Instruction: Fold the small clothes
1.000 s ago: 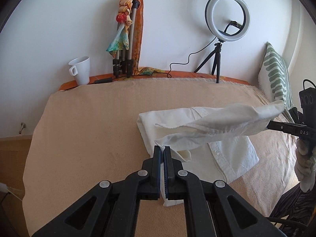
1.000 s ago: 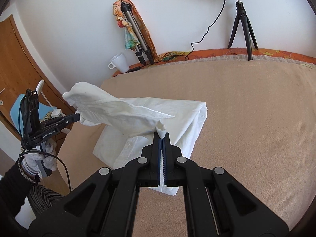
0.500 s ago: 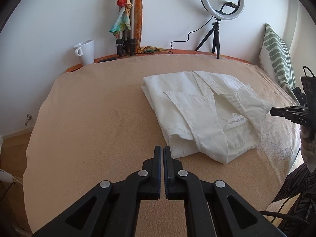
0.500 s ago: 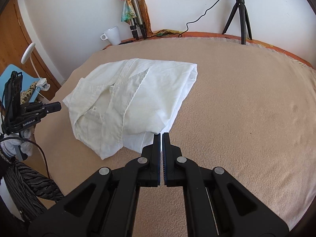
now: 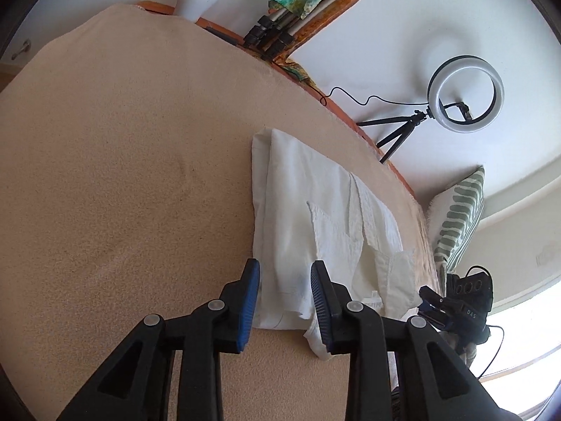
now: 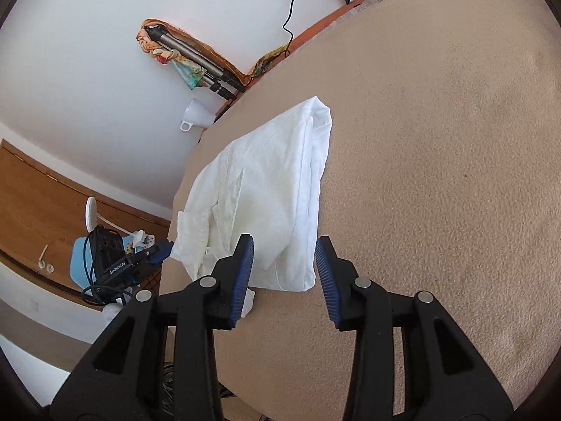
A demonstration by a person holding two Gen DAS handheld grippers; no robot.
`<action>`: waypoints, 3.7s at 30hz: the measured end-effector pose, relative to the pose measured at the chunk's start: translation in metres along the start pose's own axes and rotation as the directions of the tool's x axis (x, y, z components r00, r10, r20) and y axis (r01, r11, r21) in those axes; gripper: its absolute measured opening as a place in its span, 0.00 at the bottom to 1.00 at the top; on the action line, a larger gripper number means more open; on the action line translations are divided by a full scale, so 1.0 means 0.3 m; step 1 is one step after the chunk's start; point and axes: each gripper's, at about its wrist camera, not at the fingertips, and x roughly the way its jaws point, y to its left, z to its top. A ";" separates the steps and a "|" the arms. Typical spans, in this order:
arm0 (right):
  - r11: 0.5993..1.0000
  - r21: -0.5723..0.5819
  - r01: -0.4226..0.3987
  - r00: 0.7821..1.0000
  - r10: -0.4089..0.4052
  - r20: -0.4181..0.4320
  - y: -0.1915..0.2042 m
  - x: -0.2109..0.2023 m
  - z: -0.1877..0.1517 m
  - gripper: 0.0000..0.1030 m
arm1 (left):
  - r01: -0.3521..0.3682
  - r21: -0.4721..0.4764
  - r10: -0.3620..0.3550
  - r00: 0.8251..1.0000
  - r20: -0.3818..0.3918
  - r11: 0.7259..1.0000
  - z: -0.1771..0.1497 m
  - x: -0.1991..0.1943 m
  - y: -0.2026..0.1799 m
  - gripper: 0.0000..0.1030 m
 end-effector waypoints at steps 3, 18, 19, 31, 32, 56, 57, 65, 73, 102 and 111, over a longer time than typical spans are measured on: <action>0.996 0.062 -0.069 0.997 0.071 -0.028 -0.022 0.048 0.007 0.37 | 0.021 -0.066 -0.022 1.000 -0.016 0.998 0.012 0.030 0.028 0.07; 0.998 -0.057 0.037 0.998 -0.040 -0.049 0.042 0.043 -0.005 0.04 | -0.090 0.021 0.090 0.995 -0.030 0.996 -0.027 0.058 -0.001 0.00; 0.996 -0.059 0.065 0.996 -0.068 -0.059 0.034 0.063 -0.011 0.04 | -0.101 0.027 0.102 0.994 -0.035 0.995 -0.031 0.067 0.003 0.00; 0.919 -0.259 0.296 0.955 -0.282 0.089 0.228 0.000 0.022 0.11 | -0.150 0.167 0.150 0.989 0.012 0.974 0.002 -0.030 -0.069 0.21; 0.909 -0.290 0.300 0.954 -0.279 0.112 0.264 0.001 0.021 0.11 | -0.156 0.173 0.153 0.988 0.034 0.972 0.020 -0.044 -0.074 0.21; 0.771 -0.496 0.398 0.901 -0.430 0.055 0.324 0.442 0.221 0.12 | -0.370 0.341 0.358 0.928 0.098 0.864 0.218 0.336 -0.121 0.20; 0.764 -0.502 0.405 0.896 -0.440 0.054 0.316 0.449 0.219 0.12 | -0.383 0.355 0.369 0.923 0.110 0.853 0.213 0.339 -0.127 0.21; 0.750 -0.491 0.442 0.881 -0.465 0.083 0.276 0.417 0.233 0.09 | -0.472 0.426 0.437 0.881 0.184 0.772 0.179 0.339 -0.166 0.21; 0.790 -0.412 0.453 0.888 -0.440 0.134 0.238 0.237 0.235 0.28 | -0.538 0.390 0.463 0.842 0.276 0.747 0.153 0.208 -0.161 0.25; 0.998 -0.066 0.007 0.994 -0.014 -0.106 0.003 0.267 0.207 0.37 | -0.063 0.012 0.064 0.996 -0.069 0.998 0.153 0.276 -0.025 0.32; 0.996 -0.086 0.020 0.995 -0.028 -0.092 0.037 0.276 0.214 0.20 | -0.112 0.061 0.114 0.993 -0.033 0.992 0.140 0.265 -0.050 0.19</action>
